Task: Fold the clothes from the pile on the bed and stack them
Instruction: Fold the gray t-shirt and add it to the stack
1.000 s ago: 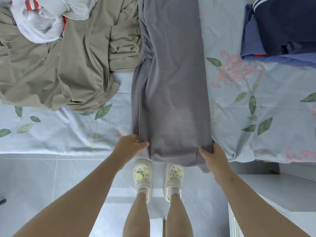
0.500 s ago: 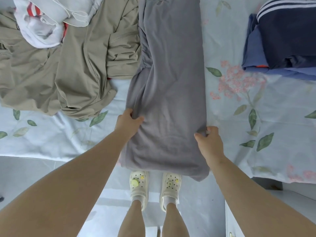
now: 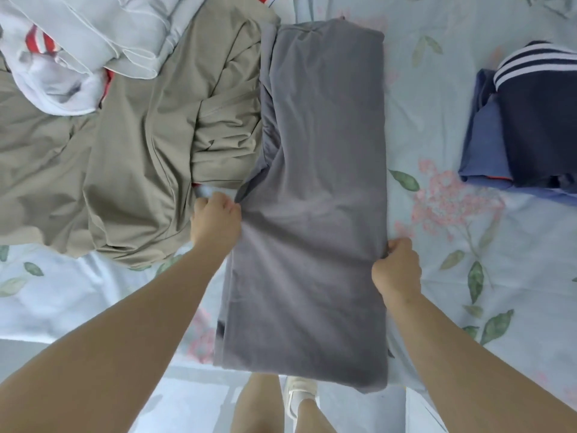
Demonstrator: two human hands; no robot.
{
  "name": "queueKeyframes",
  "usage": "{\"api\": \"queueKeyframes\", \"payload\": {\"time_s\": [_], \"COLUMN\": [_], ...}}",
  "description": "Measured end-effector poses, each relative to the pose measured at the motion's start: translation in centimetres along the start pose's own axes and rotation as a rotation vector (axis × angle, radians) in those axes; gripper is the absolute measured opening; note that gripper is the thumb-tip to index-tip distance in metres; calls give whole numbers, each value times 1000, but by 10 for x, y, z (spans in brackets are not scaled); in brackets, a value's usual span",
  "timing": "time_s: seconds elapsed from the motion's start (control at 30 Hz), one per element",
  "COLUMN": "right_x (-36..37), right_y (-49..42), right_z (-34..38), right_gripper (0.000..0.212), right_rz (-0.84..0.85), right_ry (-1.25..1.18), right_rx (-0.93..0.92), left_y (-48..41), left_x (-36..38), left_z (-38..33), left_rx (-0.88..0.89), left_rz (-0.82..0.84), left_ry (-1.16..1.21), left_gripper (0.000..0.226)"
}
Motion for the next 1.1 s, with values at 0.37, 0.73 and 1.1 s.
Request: {"api": "queueKeyframes", "payload": {"time_s": [0.37,0.73,1.1], "right_x": [10,11,15], "right_y": [-44,-78,-96], "right_z": [103,125,136], "right_gripper": [48,38,30], "right_rz": [-58,-7,93], "right_ry": [-70,-134,-136], "right_rx": [-159,-122,-117], "left_y": [-68,-78,-94], "left_x": [19,23,-4], "left_z": [-148,-166,-160], "left_rx": [204,8,13], "left_rz": [176,594,338], "left_ry": [166,648,526], "left_gripper": [17,48,47]}}
Point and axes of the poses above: each hand's wrist, its own y-axis away from the middle knuckle, its own x-axis out of the palm, z = x × y, the point moved 8 cm from there along -y, towards the middle knuckle, and after that the axes turned 10 degrees about -y, right-handed, at the moved point
